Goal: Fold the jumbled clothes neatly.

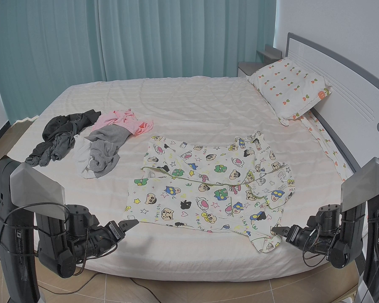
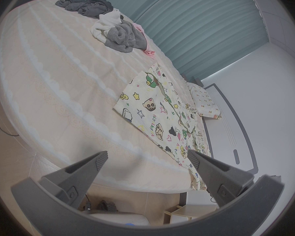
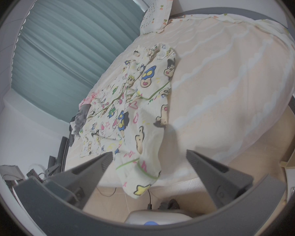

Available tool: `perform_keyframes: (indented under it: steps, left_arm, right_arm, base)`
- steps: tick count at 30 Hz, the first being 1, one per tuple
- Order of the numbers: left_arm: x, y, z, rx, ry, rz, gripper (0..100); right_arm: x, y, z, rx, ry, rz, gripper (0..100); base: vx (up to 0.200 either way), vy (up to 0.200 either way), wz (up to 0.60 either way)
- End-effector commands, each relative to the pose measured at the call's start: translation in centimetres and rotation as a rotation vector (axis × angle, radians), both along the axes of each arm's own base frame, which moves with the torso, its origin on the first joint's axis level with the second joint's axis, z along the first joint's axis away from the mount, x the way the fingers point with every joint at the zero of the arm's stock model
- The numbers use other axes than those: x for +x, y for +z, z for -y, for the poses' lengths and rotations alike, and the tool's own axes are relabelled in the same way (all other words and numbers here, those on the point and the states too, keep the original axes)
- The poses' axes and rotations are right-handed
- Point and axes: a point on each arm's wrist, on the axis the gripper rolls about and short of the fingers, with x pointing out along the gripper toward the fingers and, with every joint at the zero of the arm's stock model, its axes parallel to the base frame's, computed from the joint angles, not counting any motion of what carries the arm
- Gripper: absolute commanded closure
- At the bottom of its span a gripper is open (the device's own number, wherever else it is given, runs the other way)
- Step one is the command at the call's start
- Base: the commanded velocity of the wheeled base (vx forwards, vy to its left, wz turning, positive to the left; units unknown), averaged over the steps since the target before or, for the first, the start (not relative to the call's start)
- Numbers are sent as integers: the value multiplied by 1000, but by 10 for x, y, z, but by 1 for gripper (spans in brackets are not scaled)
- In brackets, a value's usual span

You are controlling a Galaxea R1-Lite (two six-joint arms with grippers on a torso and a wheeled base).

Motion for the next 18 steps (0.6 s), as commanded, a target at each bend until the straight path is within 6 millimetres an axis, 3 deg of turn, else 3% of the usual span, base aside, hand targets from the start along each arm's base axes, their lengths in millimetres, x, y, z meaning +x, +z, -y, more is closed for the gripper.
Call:
perform_keyframes:
  steps: [1,15,16,18]
  left_arm:
    - [1,1,0,-4,0,16,0]
    - [1,1,0,-3,1,16,0]
    - [1,1,0,-3,1,16,0]
    - [1,1,0,-3,1,16,0]
  right_arm:
    - [-6,0,3,-15,48,-3,0]
    - [12,-14,-24,-70,183,70,0]
    - [12,-15,-25,-72,187,64,100]
    - [12,-15,-25,-73,184,66,100]
  base:
    - [0,0,0]
    - [0,0,0]
    - [0,0,0]
    - [0,0,0]
